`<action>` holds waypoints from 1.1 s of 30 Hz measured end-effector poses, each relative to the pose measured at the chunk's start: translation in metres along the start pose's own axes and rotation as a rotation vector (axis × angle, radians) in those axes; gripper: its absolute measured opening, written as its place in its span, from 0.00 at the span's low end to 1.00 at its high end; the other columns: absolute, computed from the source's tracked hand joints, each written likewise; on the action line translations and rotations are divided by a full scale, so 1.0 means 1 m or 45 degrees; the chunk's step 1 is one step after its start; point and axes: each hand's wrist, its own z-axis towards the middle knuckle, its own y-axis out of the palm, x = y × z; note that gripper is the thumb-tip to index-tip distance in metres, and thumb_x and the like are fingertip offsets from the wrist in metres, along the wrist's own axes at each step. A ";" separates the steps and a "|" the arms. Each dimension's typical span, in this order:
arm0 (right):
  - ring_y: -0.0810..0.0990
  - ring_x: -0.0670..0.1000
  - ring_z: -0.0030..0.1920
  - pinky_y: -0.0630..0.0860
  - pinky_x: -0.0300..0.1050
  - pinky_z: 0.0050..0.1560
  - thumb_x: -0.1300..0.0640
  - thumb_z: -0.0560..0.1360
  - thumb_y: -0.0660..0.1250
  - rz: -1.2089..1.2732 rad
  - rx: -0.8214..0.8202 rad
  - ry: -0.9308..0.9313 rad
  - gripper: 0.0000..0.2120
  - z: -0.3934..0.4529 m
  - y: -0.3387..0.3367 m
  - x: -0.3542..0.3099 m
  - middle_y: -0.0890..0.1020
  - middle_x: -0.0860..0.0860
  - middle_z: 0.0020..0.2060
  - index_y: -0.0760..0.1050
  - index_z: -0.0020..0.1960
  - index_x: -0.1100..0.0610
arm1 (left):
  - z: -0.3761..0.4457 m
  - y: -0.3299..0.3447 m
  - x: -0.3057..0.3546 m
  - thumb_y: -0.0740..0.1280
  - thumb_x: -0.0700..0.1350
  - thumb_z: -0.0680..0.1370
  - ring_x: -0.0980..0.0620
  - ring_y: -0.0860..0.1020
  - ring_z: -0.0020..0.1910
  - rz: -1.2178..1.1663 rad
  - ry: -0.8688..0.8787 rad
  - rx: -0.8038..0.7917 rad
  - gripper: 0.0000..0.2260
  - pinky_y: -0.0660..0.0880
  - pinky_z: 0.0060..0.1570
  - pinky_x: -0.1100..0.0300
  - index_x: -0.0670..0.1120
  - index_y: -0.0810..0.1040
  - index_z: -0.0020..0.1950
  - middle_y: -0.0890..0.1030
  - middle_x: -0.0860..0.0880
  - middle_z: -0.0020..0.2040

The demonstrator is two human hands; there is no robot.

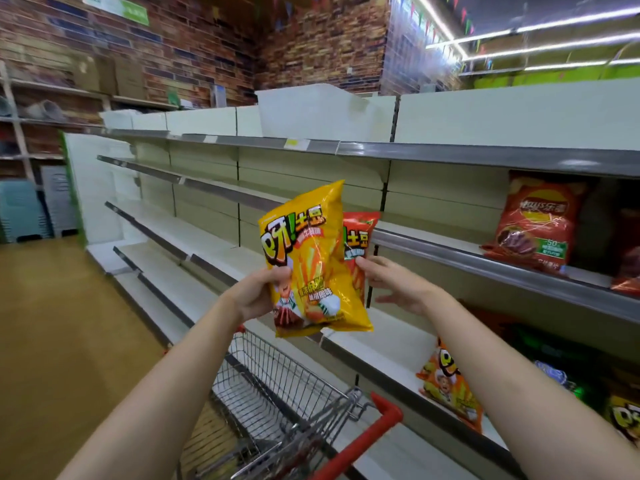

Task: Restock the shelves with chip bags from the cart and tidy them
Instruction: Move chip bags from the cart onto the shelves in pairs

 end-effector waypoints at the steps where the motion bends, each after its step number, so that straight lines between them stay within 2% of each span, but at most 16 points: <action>1: 0.71 0.55 0.67 0.69 0.58 0.66 0.35 0.63 0.68 0.043 -0.035 0.011 0.45 0.000 0.005 0.002 0.73 0.52 0.67 0.60 0.75 0.52 | 0.002 0.002 0.001 0.85 0.51 0.43 0.47 0.84 0.40 -0.048 0.021 0.005 0.43 0.81 0.39 0.55 0.42 0.75 0.54 0.85 0.45 0.43; 3: 0.77 0.53 0.59 0.73 0.58 0.62 0.39 0.64 0.68 0.143 -0.061 -0.012 0.36 -0.002 0.013 0.001 0.79 0.50 0.59 0.65 0.69 0.48 | 0.004 0.004 0.002 0.85 0.51 0.42 0.47 0.84 0.39 -0.096 0.024 -0.001 0.43 0.81 0.39 0.55 0.42 0.75 0.53 0.85 0.45 0.42; 6: 0.80 0.53 0.56 0.75 0.57 0.59 0.42 0.65 0.71 0.190 -0.044 -0.059 0.26 -0.004 0.021 0.001 0.80 0.50 0.56 0.68 0.60 0.46 | 0.010 0.002 -0.002 0.85 0.53 0.44 0.46 0.84 0.41 -0.116 -0.006 0.010 0.42 0.81 0.42 0.53 0.43 0.76 0.53 0.85 0.44 0.44; 8: 0.82 0.50 0.50 0.79 0.50 0.49 0.48 0.70 0.72 0.190 0.075 -0.095 0.22 -0.003 0.022 0.002 0.82 0.48 0.52 0.69 0.60 0.47 | 0.013 0.002 -0.005 0.85 0.53 0.44 0.45 0.84 0.42 -0.176 -0.002 0.024 0.42 0.81 0.42 0.53 0.43 0.76 0.55 0.85 0.43 0.46; 10: 0.84 0.50 0.47 0.81 0.45 0.43 0.50 0.68 0.74 0.240 0.192 -0.126 0.27 -0.004 0.019 0.005 0.83 0.50 0.51 0.69 0.64 0.52 | 0.016 -0.002 -0.006 0.85 0.51 0.44 0.44 0.84 0.41 -0.268 0.011 0.039 0.42 0.82 0.40 0.52 0.42 0.77 0.54 0.84 0.42 0.46; 12: 0.84 0.55 0.50 0.82 0.51 0.47 0.48 0.61 0.78 0.352 0.308 -0.095 0.41 -0.008 0.011 0.011 0.82 0.54 0.55 0.64 0.69 0.55 | 0.015 -0.004 -0.005 0.85 0.50 0.44 0.44 0.84 0.41 -0.286 0.008 0.044 0.42 0.82 0.39 0.52 0.42 0.77 0.55 0.84 0.41 0.46; 13: 0.84 0.56 0.50 0.82 0.53 0.48 0.49 0.59 0.79 0.391 0.365 -0.099 0.44 -0.012 0.007 0.013 0.82 0.56 0.56 0.63 0.69 0.56 | 0.016 -0.007 -0.006 0.85 0.50 0.45 0.44 0.84 0.41 -0.273 0.008 0.059 0.41 0.82 0.39 0.52 0.42 0.77 0.55 0.84 0.41 0.47; 15: 0.84 0.57 0.49 0.82 0.52 0.45 0.51 0.61 0.79 0.447 0.464 -0.100 0.42 -0.021 -0.004 0.019 0.81 0.57 0.56 0.62 0.69 0.57 | 0.019 -0.015 -0.011 0.83 0.47 0.55 0.43 0.84 0.42 -0.246 -0.014 0.130 0.35 0.82 0.41 0.51 0.41 0.76 0.59 0.84 0.41 0.47; 17: 0.84 0.57 0.49 0.82 0.51 0.43 0.53 0.66 0.77 0.453 0.545 -0.086 0.37 -0.034 -0.013 0.024 0.81 0.57 0.56 0.62 0.68 0.56 | 0.024 -0.023 -0.020 0.73 0.45 0.70 0.42 0.83 0.45 -0.234 -0.080 0.217 0.26 0.80 0.48 0.48 0.41 0.73 0.66 0.84 0.41 0.49; 19: 0.84 0.55 0.48 0.81 0.49 0.40 0.55 0.69 0.75 0.447 0.606 -0.075 0.32 -0.046 -0.018 0.027 0.80 0.56 0.55 0.61 0.67 0.55 | 0.030 -0.022 -0.028 0.67 0.45 0.75 0.42 0.83 0.47 -0.192 -0.157 0.230 0.21 0.79 0.52 0.46 0.41 0.72 0.67 0.83 0.40 0.52; 23: 0.82 0.55 0.51 0.80 0.52 0.49 0.56 0.70 0.75 0.369 0.663 -0.046 0.32 -0.062 -0.023 0.036 0.79 0.55 0.54 0.60 0.66 0.52 | 0.038 -0.001 -0.043 0.75 0.44 0.67 0.44 0.84 0.42 -0.071 -0.236 0.178 0.21 0.80 0.43 0.50 0.41 0.76 0.57 0.85 0.42 0.46; 25: 0.82 0.54 0.51 0.80 0.51 0.48 0.57 0.70 0.75 0.311 0.662 -0.031 0.32 -0.069 -0.022 0.039 0.79 0.54 0.54 0.59 0.65 0.51 | 0.043 0.006 -0.052 0.77 0.44 0.64 0.44 0.84 0.40 0.011 -0.227 0.184 0.27 0.81 0.37 0.54 0.40 0.75 0.60 0.85 0.42 0.45; 27: 0.82 0.53 0.49 0.80 0.47 0.45 0.57 0.70 0.75 0.271 0.670 -0.021 0.31 -0.078 -0.023 0.041 0.79 0.53 0.53 0.59 0.65 0.51 | 0.049 0.011 -0.060 0.77 0.45 0.66 0.43 0.84 0.40 0.061 -0.231 0.230 0.29 0.81 0.35 0.54 0.39 0.72 0.64 0.84 0.41 0.47; 29: 0.82 0.52 0.49 0.80 0.47 0.44 0.55 0.70 0.75 0.240 0.694 -0.003 0.32 -0.087 -0.026 0.043 0.79 0.53 0.54 0.58 0.66 0.51 | 0.053 0.015 -0.064 0.74 0.47 0.70 0.42 0.83 0.42 0.079 -0.233 0.268 0.25 0.82 0.39 0.52 0.42 0.71 0.62 0.82 0.40 0.49; 31: 0.82 0.53 0.50 0.80 0.48 0.46 0.54 0.71 0.75 0.235 0.736 0.014 0.32 -0.096 -0.033 0.045 0.78 0.53 0.54 0.58 0.66 0.51 | 0.058 0.023 -0.067 0.78 0.54 0.64 0.39 0.82 0.49 0.087 -0.241 0.251 0.33 0.80 0.51 0.47 0.43 0.71 0.64 0.81 0.39 0.55; 33: 0.82 0.53 0.50 0.80 0.48 0.46 0.53 0.70 0.75 0.257 0.773 0.024 0.32 -0.106 -0.042 0.045 0.78 0.53 0.53 0.58 0.65 0.52 | 0.059 0.033 -0.065 0.78 0.56 0.62 0.38 0.82 0.52 0.098 -0.219 0.260 0.37 0.80 0.50 0.48 0.43 0.72 0.66 0.80 0.38 0.58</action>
